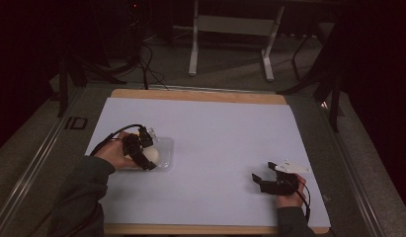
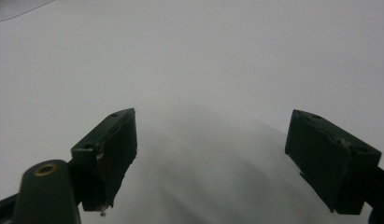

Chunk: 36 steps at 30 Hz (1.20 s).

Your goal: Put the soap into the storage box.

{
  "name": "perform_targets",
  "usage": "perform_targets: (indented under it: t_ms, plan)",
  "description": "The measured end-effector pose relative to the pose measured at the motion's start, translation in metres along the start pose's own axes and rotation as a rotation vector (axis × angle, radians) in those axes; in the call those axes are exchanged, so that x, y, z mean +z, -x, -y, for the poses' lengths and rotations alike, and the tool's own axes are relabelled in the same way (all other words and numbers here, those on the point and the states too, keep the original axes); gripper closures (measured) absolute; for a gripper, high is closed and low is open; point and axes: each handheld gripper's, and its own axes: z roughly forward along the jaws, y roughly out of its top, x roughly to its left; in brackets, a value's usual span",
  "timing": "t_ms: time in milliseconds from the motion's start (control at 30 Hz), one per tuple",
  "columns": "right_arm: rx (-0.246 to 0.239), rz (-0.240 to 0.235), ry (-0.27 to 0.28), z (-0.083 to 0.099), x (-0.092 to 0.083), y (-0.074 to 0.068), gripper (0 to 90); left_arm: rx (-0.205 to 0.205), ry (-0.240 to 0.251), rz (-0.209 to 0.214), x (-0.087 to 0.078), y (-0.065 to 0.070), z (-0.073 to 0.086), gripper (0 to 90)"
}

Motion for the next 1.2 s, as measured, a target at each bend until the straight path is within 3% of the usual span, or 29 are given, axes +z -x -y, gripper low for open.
perform_targets:
  t_ms: [733,1200]
  plan:
    - [-0.001,0.0,0.0,0.0,0.0,0.0,16.9,-0.058,0.008,-0.04,-0.004,-0.014,0.011,25.0]
    - [-0.004,-0.001,0.001,0.0,0.0,0.0,16.9,-0.084,-0.004,-0.095,-0.011,-0.021,0.021,25.0]
